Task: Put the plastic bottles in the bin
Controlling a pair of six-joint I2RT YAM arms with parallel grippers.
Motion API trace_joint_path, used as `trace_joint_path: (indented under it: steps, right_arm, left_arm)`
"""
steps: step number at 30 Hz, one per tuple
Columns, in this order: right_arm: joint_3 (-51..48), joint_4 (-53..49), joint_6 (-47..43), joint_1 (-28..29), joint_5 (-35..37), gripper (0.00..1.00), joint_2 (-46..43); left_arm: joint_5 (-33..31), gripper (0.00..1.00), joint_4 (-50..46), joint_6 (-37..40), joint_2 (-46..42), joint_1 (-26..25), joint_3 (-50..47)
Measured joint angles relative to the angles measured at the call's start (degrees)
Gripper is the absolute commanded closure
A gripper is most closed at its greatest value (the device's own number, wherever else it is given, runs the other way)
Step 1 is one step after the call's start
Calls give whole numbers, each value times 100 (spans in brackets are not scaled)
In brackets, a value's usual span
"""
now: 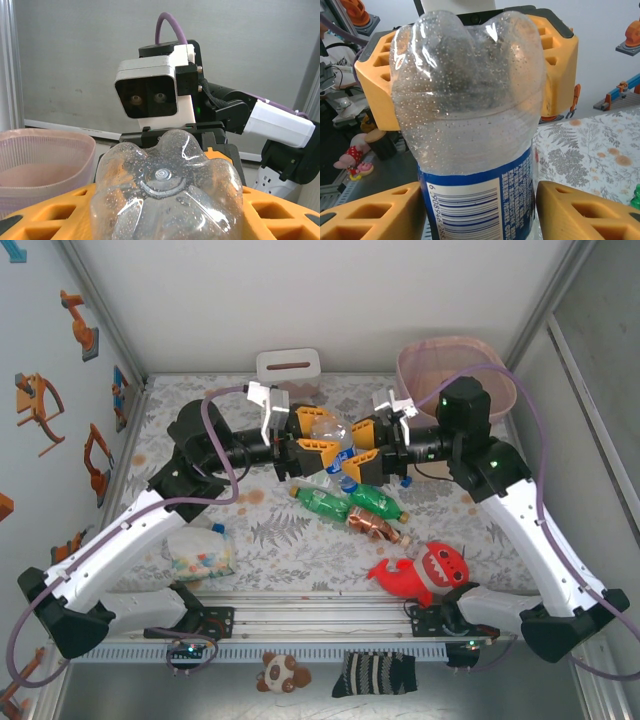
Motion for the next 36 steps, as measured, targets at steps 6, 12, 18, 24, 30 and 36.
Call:
trace_joint_path:
  steps: [6,12,18,24,30,36]
  right_arm:
    - [151,-85,7,20,22,53,11]
    - [247,-83,11,26,52,57,15]
    - [258,-103,42,26,387,59,15]
    - [409,-234,46,31,1062,60,13]
    - [815,-619,-13,26,2367,60,24]
    - [1624,-1093,-107,-142,3971,58,391]
  left_arm:
    - [-26,44,72,-4,-66,0,-2]
    - [-125,27,105,0,-179,2,-26]
    - [-426,18,116,59,-470,37,-210]
    - [-855,16,35,142,-796,92,-446]
    - [-1222,16,-166,243,-1034,114,-560]
    - [-1526,16,-363,264,-1093,129,-651]
